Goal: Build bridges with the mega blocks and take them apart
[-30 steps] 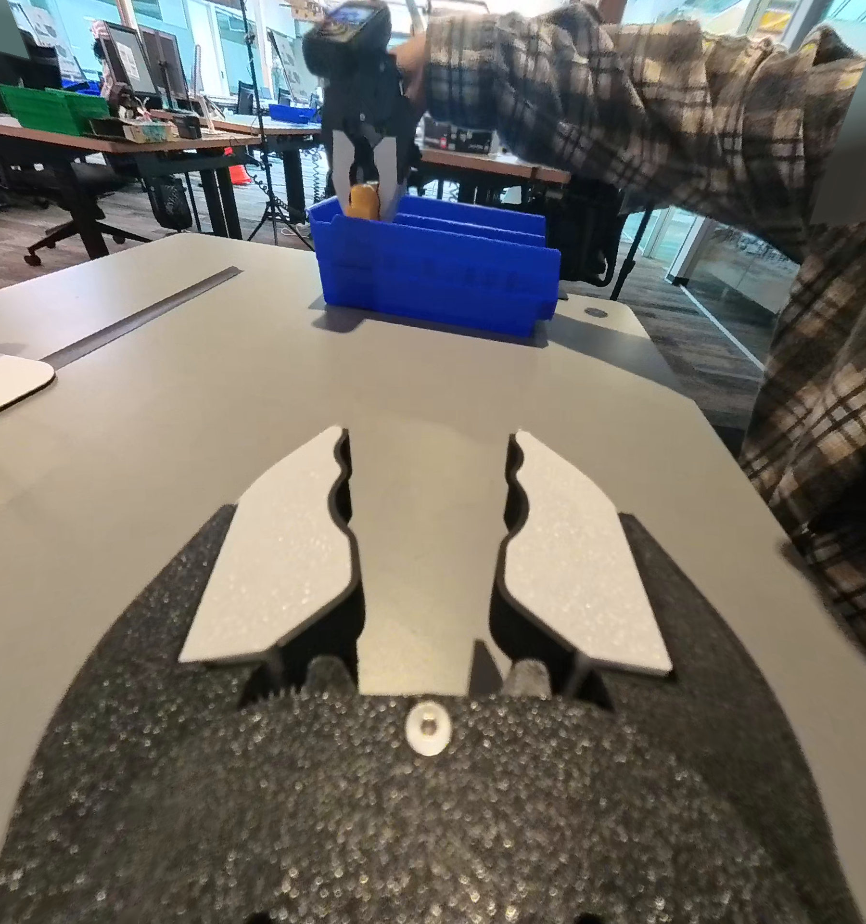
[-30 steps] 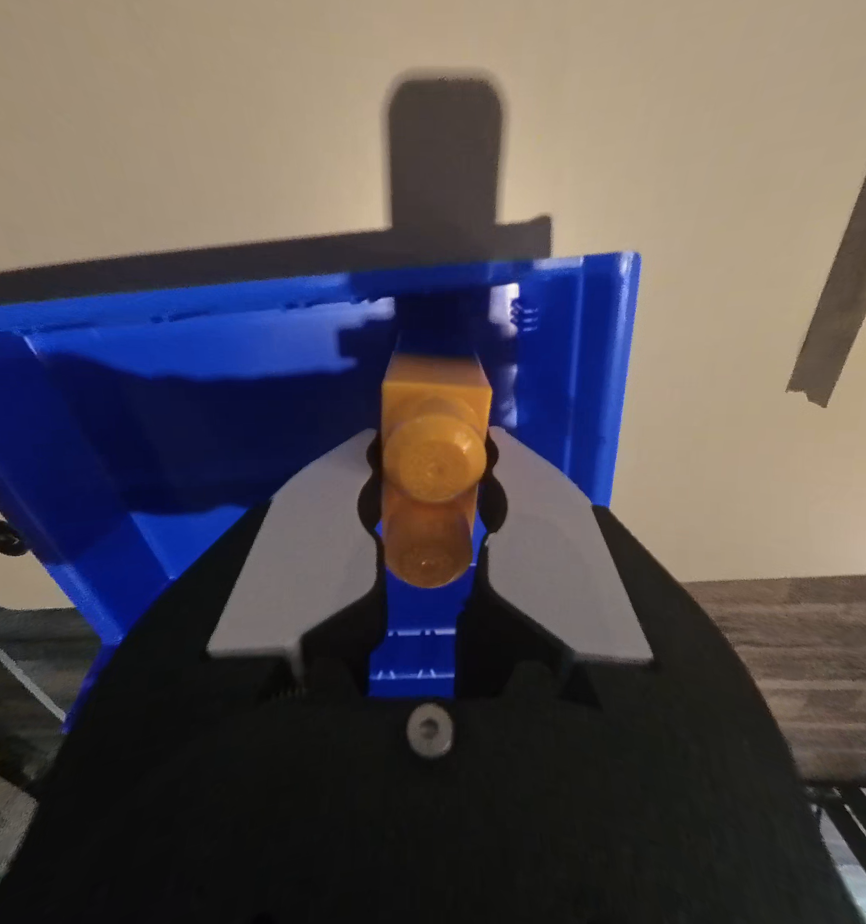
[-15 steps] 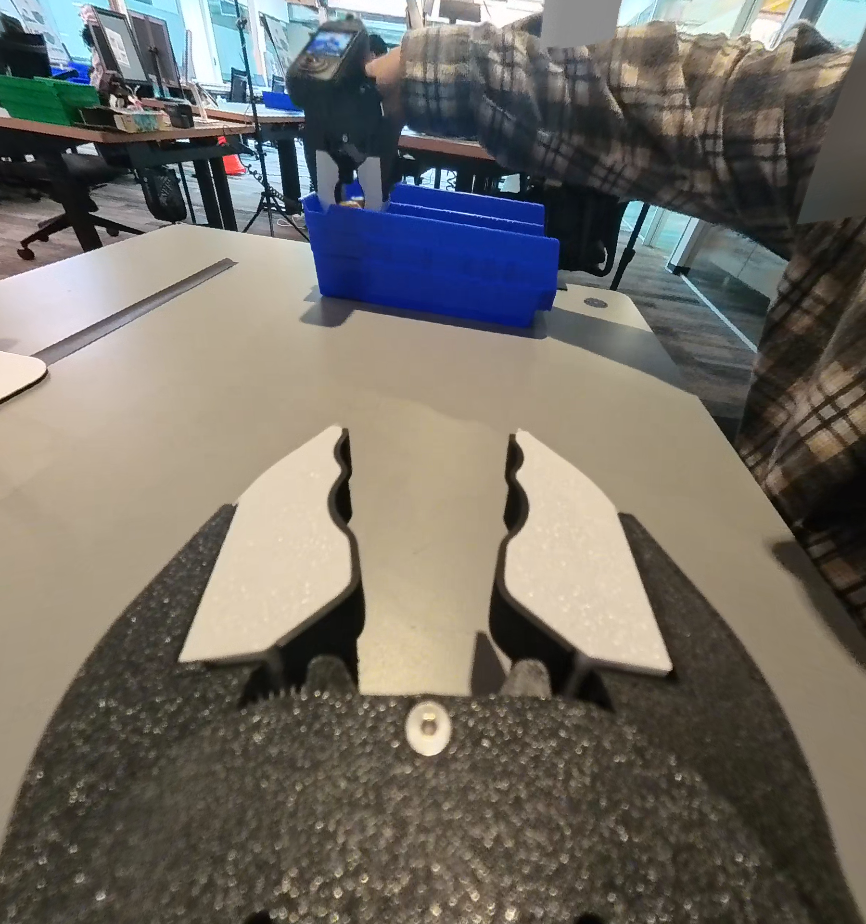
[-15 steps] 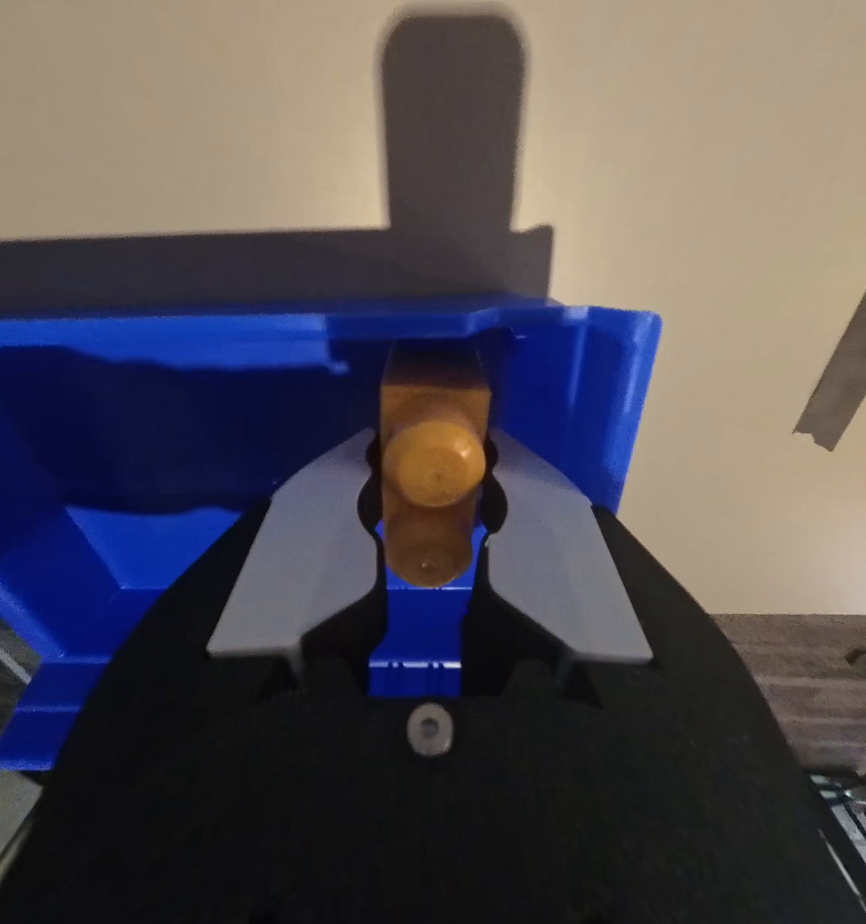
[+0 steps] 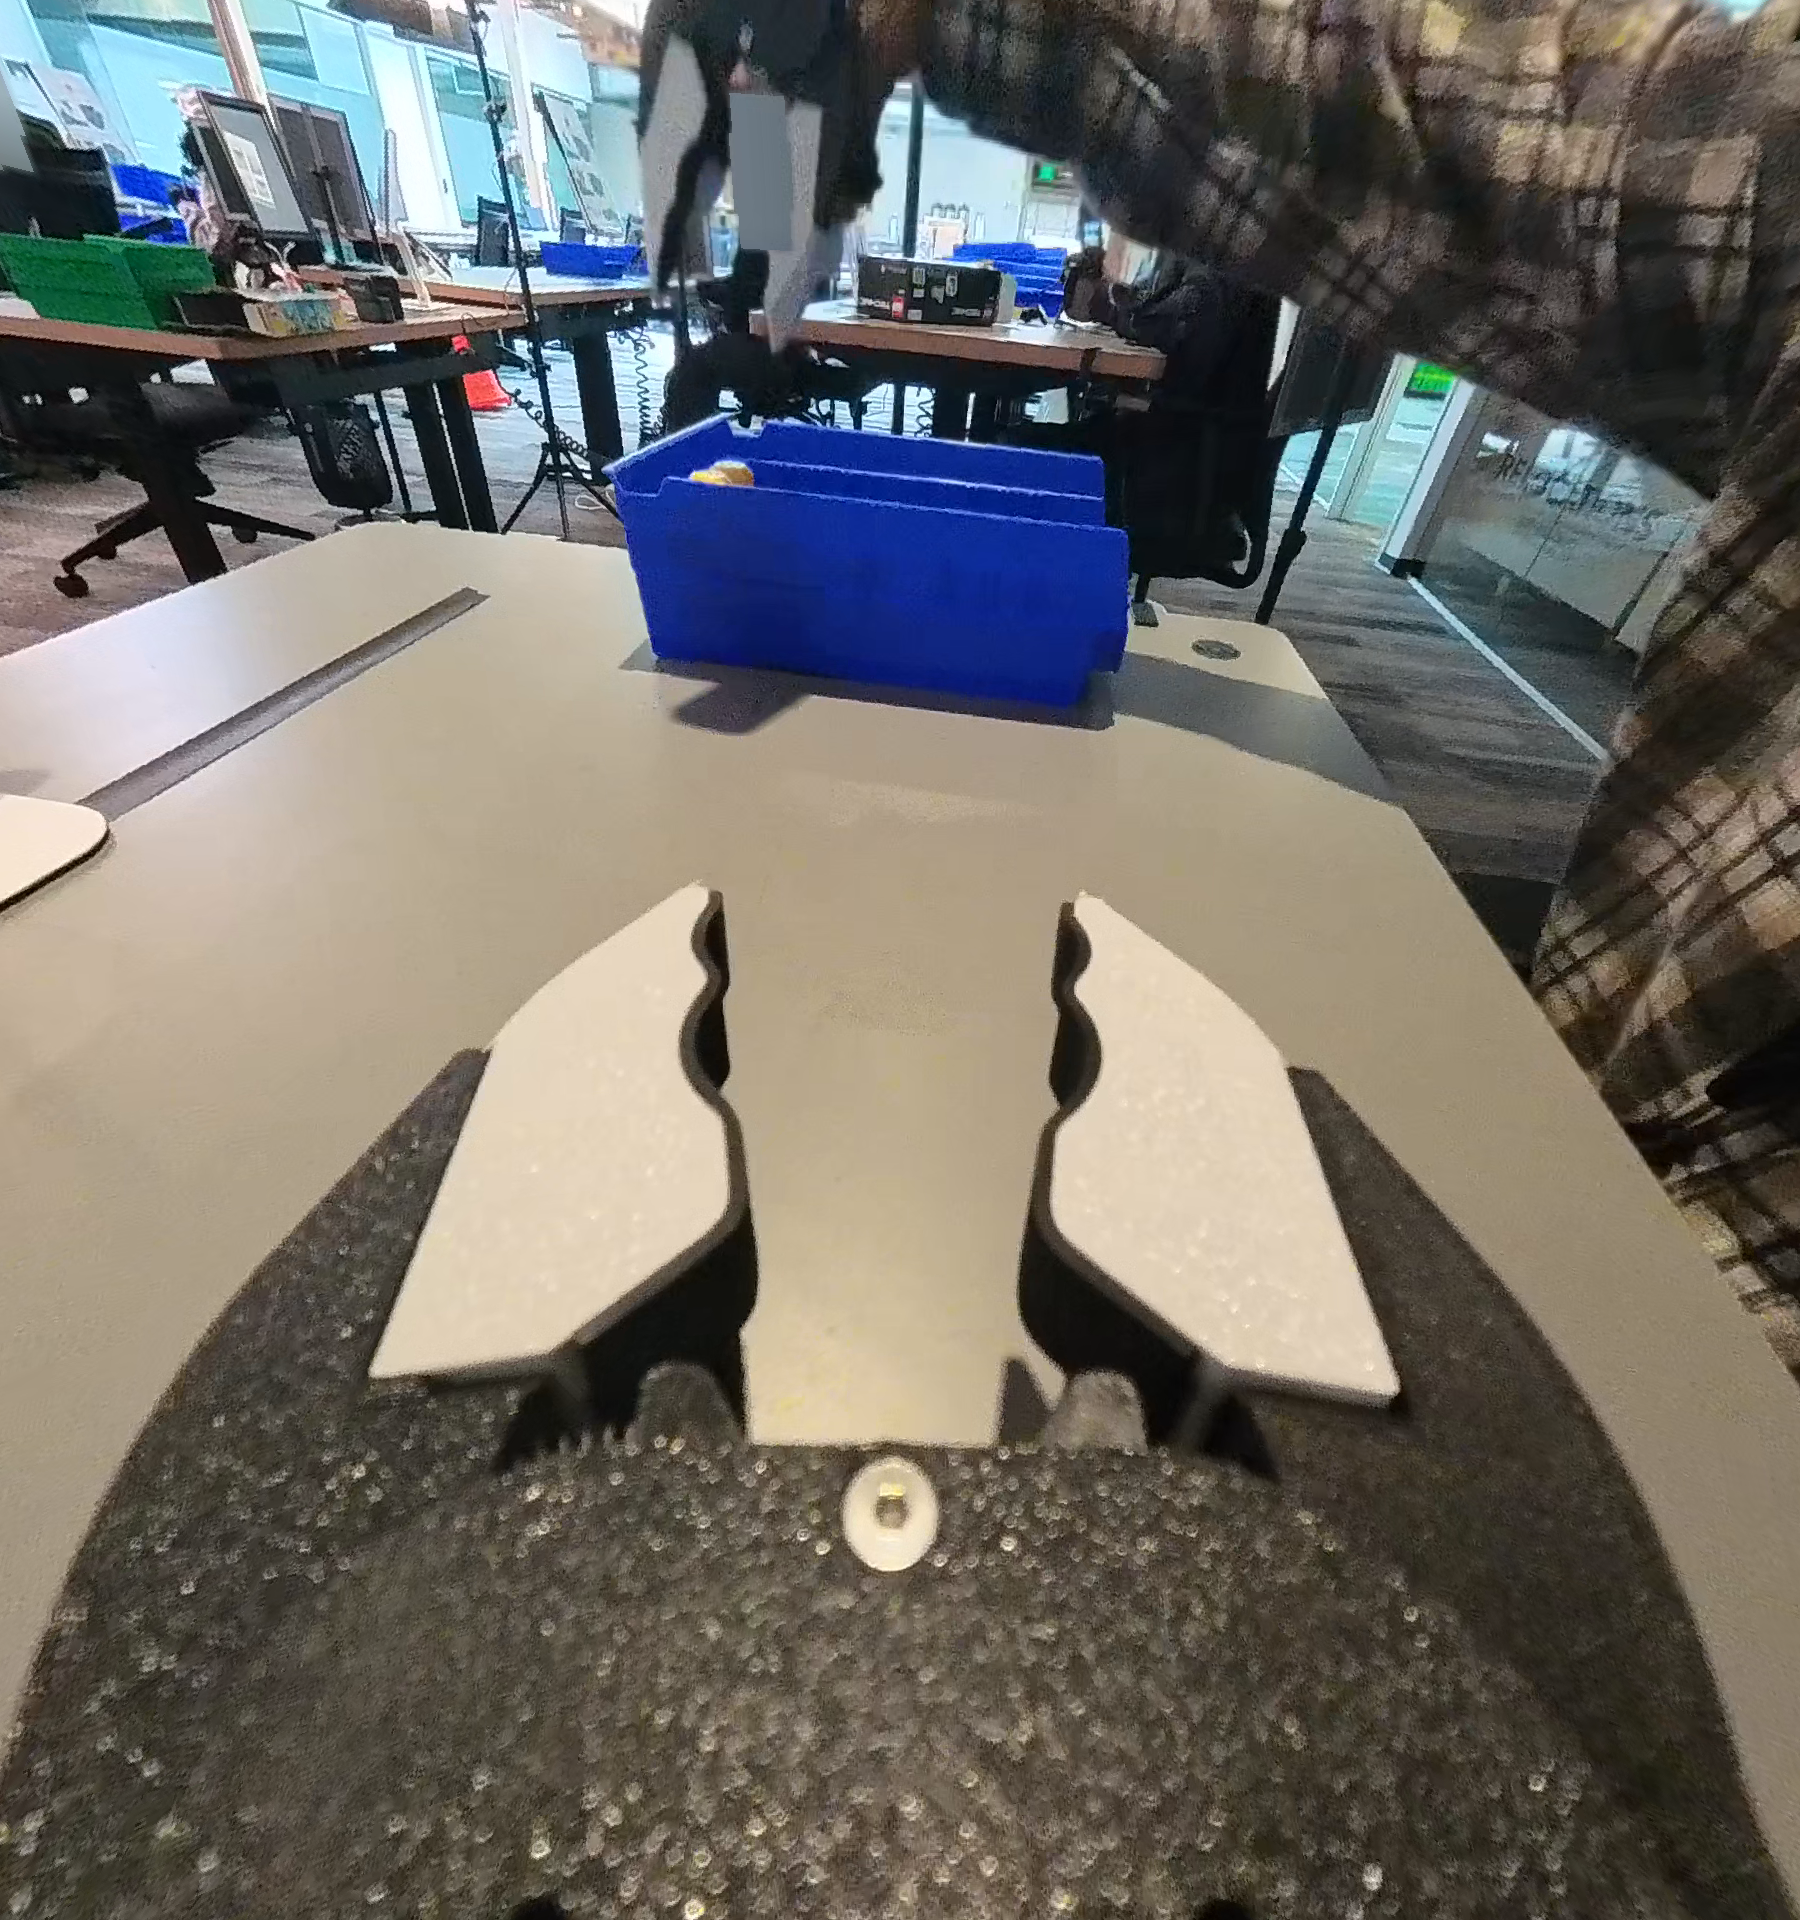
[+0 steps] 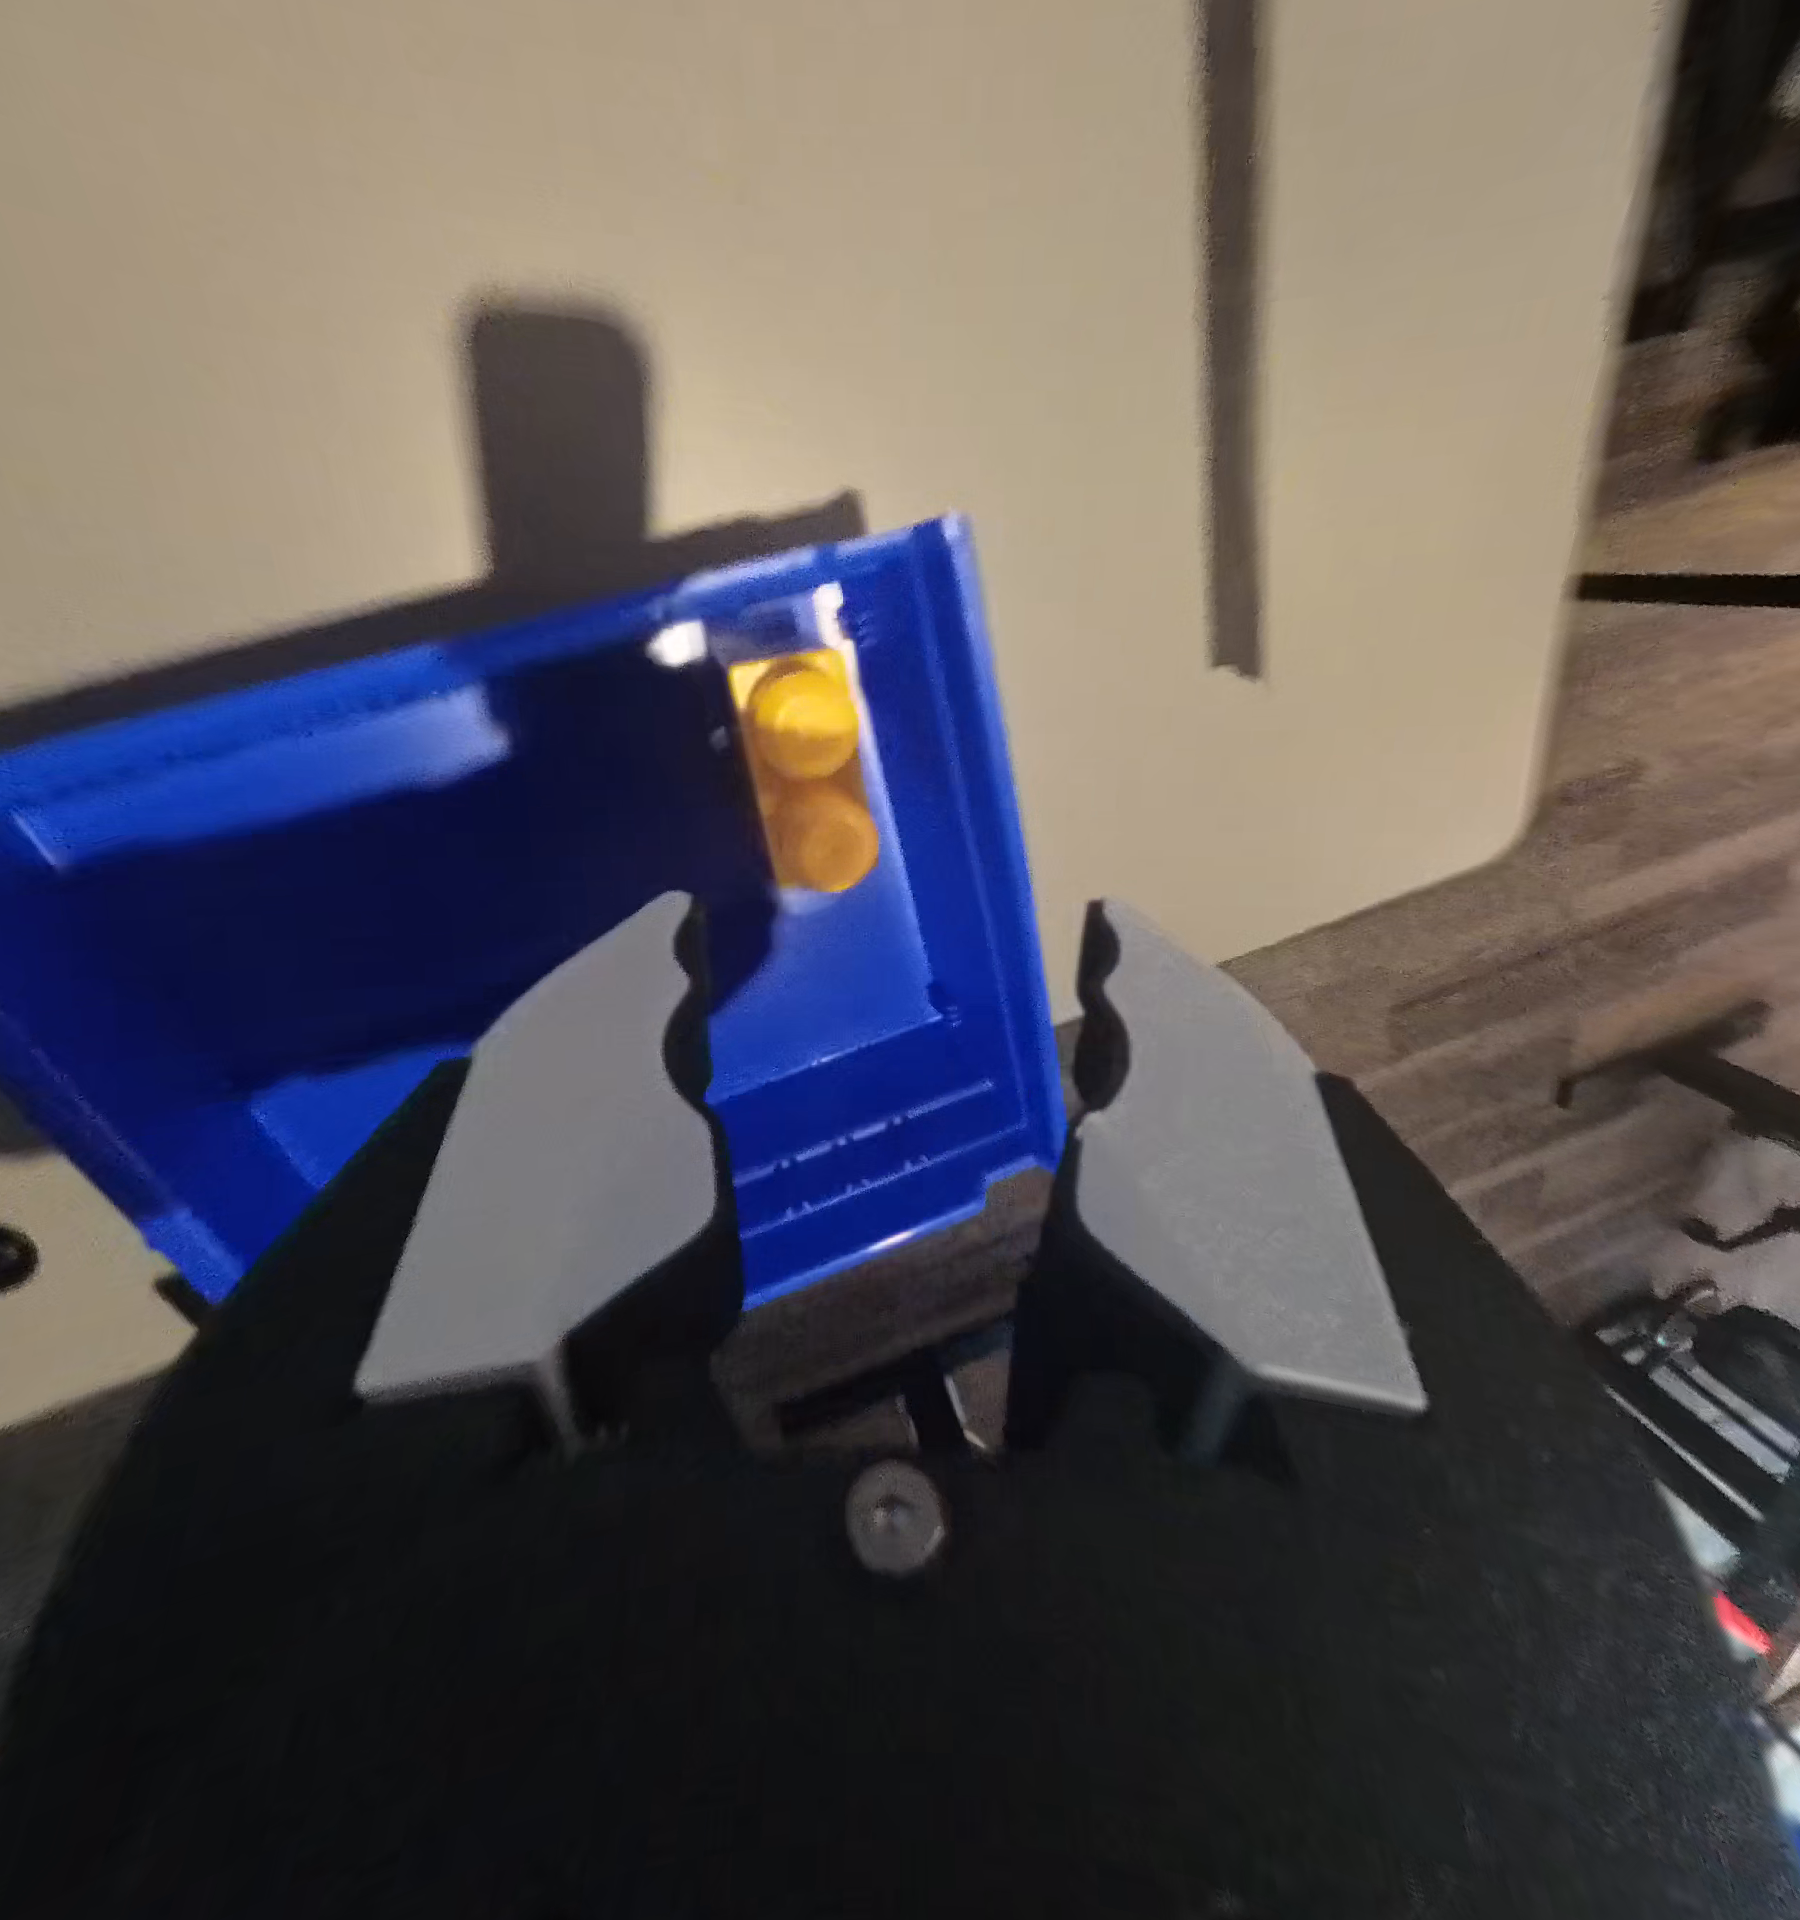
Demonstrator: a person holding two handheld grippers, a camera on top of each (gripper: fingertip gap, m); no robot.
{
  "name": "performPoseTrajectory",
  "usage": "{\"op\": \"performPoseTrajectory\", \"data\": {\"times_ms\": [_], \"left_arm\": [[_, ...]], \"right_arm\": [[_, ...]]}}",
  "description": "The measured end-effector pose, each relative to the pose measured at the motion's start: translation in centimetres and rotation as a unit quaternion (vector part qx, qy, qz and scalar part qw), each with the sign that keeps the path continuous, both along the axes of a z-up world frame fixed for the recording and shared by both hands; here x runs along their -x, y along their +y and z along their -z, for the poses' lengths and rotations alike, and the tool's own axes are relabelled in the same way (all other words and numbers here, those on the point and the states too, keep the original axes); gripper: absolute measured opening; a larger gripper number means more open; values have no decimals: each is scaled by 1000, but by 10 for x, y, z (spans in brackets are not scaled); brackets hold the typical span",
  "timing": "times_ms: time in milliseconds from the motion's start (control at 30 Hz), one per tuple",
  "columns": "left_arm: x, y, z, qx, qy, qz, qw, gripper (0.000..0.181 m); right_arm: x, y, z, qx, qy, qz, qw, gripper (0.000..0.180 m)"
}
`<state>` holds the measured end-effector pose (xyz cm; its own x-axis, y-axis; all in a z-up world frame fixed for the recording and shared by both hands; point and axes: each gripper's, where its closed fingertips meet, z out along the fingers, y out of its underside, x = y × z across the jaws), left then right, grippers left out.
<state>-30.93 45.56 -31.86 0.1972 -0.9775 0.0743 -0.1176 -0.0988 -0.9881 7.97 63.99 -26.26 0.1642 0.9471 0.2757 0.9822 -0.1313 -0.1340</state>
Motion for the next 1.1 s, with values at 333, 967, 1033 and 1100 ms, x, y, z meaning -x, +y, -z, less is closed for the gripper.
{"op": "performPoseTrajectory", "data": {"times_ms": [333, 967, 1033, 1100], "left_arm": [[5, -5, -7, -10, -6, -7, 1000, 60], [25, 3, -17, -16, -25, -46, 998, 61], [25, 4, -16, -15, -25, -47, 998, 62], [25, 4, -16, -15, -24, -49, 998, 62]], "right_arm": [[79, -58, -117, -145, 206, 55, 966, 91], [182, -129, -53, -221, 489, 153, 829, 146], [183, -130, -40, -223, 507, 168, 815, 146], [186, -133, -28, -227, 523, 179, 802, 146]]}}
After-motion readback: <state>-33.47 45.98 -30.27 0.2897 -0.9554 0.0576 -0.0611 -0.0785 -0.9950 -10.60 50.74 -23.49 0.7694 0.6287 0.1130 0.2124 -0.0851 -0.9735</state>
